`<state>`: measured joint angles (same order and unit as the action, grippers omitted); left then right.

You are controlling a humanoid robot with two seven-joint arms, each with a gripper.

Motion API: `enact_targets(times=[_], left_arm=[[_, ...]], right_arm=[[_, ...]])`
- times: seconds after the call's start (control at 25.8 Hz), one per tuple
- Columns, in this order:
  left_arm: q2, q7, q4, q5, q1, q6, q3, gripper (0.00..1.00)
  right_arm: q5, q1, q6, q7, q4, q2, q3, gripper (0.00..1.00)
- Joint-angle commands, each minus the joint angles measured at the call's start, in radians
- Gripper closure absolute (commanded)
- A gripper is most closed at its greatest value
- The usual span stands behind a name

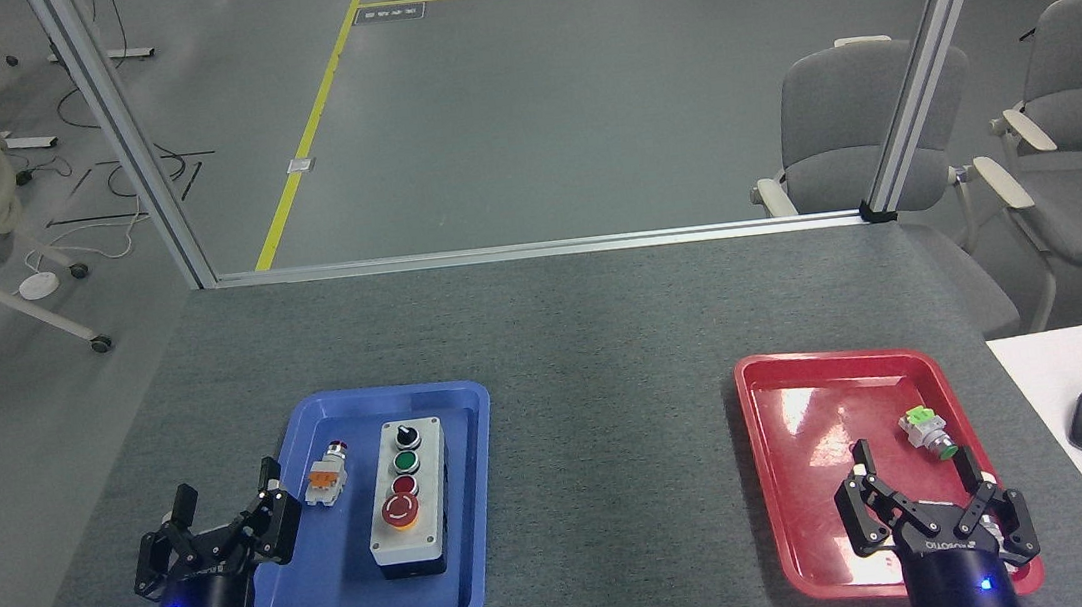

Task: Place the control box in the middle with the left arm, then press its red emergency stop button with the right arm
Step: 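Move the left gripper toward the grey control box in the blue tray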

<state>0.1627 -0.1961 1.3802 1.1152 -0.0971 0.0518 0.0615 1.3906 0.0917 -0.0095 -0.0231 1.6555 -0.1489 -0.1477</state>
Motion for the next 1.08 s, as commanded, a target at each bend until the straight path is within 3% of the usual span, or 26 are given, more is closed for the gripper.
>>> enact_targets(times=[0.0, 0.46, 0.7, 1.05], left_arm=[[0.001, -0.005, -0.004, 0.000, 0.004, 0.002, 0.003, 0.01], [0.000, -0.006, 0.008, 0.000, 0.014, 0.005, 0.015, 0.01], [-0.008, -0.009, 0.111, 0.020, 0.146, 0.014, 0.004, 0.01], [-0.023, -0.068, 0.131, 0.161, 0.206, -0.061, -0.186, 0.01]], right_arm=[[0.015, -0.001, 0.000, 0.000, 0.000, 0.002, 0.000, 0.01], [0.015, 0.000, -0.001, 0.000, 0.000, 0.000, 0.002, 0.01], [0.015, 0.002, -0.001, 0.000, 0.000, -0.001, 0.002, 0.01], [0.015, 0.005, -0.003, 0.000, 0.000, -0.008, 0.002, 0.01]])
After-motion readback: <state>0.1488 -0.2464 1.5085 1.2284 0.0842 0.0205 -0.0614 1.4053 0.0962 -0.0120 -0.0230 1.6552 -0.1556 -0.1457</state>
